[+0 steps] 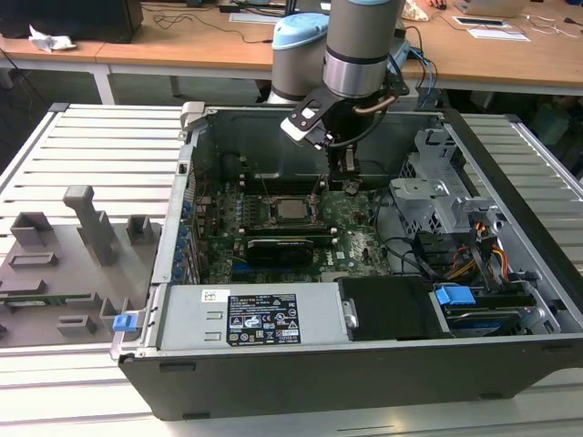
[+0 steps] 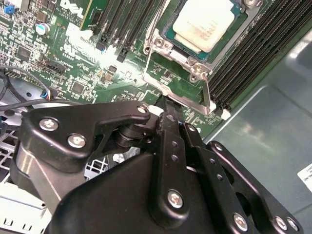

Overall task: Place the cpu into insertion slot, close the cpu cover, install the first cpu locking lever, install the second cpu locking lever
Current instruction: 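Close the cpu cover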

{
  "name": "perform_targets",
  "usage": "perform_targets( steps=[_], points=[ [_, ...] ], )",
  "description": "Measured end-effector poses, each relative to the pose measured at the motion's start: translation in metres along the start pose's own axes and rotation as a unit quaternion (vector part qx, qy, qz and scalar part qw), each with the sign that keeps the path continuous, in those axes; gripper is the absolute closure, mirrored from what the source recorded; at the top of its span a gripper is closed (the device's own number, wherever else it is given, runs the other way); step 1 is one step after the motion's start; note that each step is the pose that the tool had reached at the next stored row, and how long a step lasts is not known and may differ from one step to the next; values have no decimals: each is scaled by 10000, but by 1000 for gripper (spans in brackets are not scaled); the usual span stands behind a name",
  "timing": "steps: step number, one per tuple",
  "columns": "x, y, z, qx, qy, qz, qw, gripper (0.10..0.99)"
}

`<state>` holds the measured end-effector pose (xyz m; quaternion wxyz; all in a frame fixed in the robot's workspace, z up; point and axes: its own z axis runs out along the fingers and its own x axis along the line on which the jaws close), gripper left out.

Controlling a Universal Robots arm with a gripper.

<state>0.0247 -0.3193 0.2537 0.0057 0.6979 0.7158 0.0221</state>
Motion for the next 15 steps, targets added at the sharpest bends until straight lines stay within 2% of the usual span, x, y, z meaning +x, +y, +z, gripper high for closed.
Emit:
perform_targets(
  steps=[4,9,11,12,15],
  points=[
    [1,-58,1,0,0,0,10000,980],
    [4,-175,5,0,0,0,10000,980],
    [7,-298,34,0,0,0,10000,980],
    [7,-413,133,1,0,-4,10000,980],
    [7,-443,151,1,-1,-5,10000,980]
  ],
)
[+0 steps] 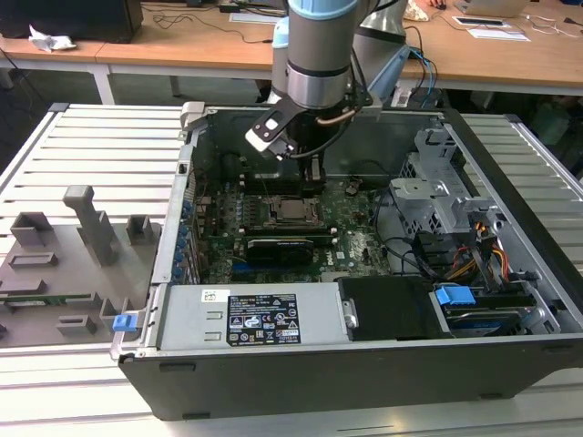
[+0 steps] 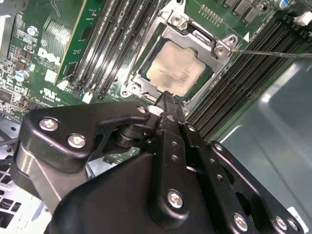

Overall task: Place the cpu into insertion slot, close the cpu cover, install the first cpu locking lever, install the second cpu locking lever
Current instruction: 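Close the cpu cover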

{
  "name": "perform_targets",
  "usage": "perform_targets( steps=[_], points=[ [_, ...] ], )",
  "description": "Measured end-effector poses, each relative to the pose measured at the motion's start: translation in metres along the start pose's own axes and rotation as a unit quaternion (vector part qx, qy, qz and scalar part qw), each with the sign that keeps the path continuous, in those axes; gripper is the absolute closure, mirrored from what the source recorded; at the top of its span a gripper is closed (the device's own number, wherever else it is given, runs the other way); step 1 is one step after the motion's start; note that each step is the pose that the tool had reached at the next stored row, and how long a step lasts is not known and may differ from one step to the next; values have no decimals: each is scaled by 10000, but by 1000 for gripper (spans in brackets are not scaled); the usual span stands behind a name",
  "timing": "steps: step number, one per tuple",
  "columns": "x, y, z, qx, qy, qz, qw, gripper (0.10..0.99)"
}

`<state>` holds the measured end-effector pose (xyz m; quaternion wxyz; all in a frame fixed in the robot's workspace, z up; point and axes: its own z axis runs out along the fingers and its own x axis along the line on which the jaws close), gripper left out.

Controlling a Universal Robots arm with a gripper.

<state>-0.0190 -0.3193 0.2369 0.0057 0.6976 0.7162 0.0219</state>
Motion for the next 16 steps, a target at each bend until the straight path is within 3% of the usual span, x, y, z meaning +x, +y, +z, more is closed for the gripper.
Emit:
perform_targets(
  steps=[6,13,16],
  points=[
    [-12,-37,24,-1,5,0,10000,980],
    [-25,-127,46,-1,16,-5,10000,980],
    [-25,-200,77,-1,18,-17,10000,980]
  ],
)
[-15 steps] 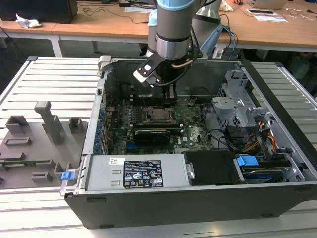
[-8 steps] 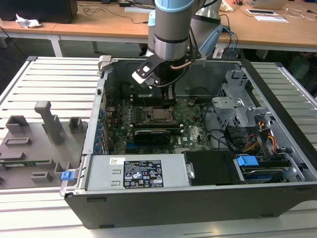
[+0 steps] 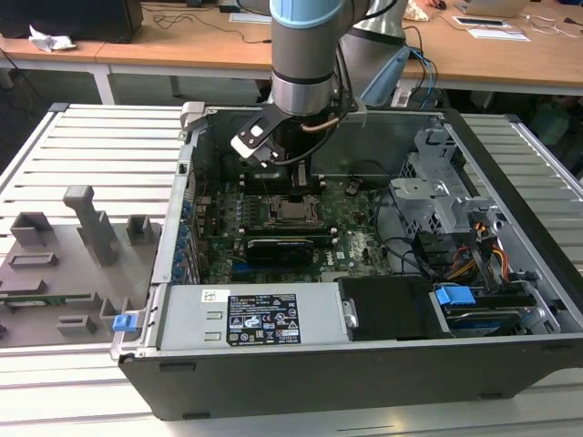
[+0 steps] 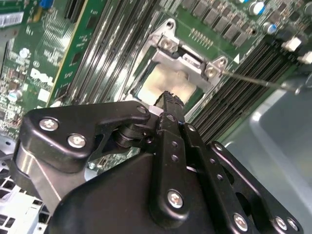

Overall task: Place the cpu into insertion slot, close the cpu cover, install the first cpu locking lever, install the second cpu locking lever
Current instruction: 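Close the cpu cover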

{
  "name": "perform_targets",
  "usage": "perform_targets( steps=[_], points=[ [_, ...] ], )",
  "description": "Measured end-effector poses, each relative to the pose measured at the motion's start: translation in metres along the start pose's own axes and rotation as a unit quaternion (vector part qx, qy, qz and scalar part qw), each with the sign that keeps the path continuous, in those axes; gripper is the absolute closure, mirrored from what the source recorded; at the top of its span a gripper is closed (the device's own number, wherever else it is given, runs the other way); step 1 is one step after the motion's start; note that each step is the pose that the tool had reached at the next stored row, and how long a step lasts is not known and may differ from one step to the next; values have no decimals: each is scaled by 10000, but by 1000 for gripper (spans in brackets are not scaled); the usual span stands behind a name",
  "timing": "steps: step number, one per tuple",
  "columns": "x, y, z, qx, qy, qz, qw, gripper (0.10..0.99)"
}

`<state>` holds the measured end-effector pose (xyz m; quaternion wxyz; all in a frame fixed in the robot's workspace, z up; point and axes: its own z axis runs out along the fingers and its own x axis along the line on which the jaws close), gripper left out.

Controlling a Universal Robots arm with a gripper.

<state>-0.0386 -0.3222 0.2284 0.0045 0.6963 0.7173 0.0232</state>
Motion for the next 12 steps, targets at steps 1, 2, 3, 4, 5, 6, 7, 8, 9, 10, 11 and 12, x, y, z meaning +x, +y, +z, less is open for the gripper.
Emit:
perform_targets(
  steps=[1,2,3,4,5,6,7,8,9,10,11,12],
  points=[
    [0,-18,10,0,1,-5,10000,980],
    [0,-31,20,0,1,-7,10000,980],
    [0,-42,42,0,2,-12,10000,980],
    [0,-44,61,0,2,-13,10000,980],
    [-1,-47,81,1,2,-13,10000,980],
    [-1,-56,96,1,3,-13,10000,980],
    [-1,-70,100,1,9,-14,10000,980],
    [0,-94,103,1,15,-17,10000,980],
    [1,-118,104,1,20,-19,10000,980],
    [1,-127,104,1,23,-20,10000,980],
    [1,-135,104,1,26,-20,10000,980],
    [1,-144,104,1,29,-21,10000,980]
  ],
)
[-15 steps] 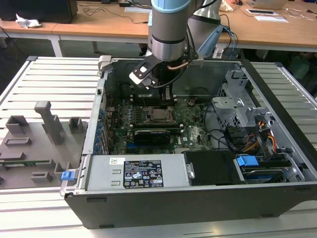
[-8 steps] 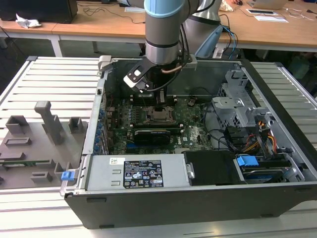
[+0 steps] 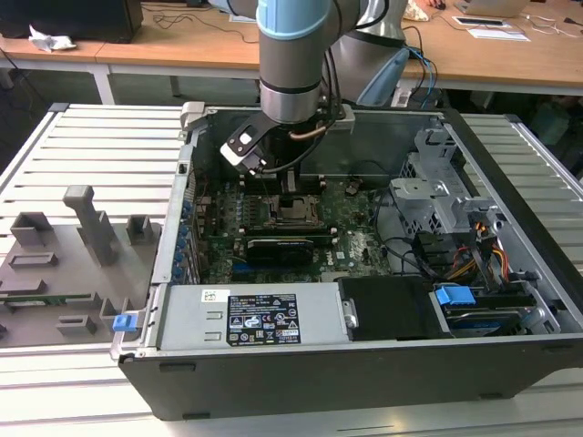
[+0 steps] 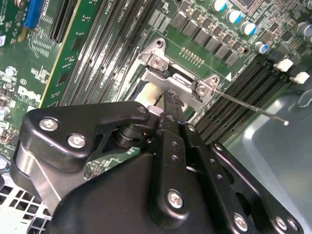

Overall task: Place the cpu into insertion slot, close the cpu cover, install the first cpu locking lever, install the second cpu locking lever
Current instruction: 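Close the cpu cover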

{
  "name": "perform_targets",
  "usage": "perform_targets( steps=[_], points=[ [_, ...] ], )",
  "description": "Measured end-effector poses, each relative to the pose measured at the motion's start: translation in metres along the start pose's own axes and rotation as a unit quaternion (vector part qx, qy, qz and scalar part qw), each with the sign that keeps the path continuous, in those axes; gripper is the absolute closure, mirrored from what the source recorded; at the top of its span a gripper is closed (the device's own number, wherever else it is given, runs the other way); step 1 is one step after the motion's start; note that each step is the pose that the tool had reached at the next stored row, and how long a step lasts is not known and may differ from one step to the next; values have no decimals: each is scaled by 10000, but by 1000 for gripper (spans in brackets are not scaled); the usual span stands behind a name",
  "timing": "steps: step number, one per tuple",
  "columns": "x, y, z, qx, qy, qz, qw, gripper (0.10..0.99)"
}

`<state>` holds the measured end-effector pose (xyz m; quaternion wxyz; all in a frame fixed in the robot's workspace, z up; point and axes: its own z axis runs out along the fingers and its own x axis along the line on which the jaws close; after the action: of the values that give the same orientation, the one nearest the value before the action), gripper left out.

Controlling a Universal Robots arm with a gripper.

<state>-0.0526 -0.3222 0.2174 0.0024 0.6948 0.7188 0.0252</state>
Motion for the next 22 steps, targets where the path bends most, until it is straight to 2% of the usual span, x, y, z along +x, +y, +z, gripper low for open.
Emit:
perform_targets(
  steps=[5,13,18,22],
  points=[
    [1,-31,7,-2,26,1,10000,980],
    [-3,-58,123,1,25,1,10000,980],
    [-2,-20,124,-2,27,1,10000,980],
    [1,-16,45,-1,27,1,10000,980]
  ],
)
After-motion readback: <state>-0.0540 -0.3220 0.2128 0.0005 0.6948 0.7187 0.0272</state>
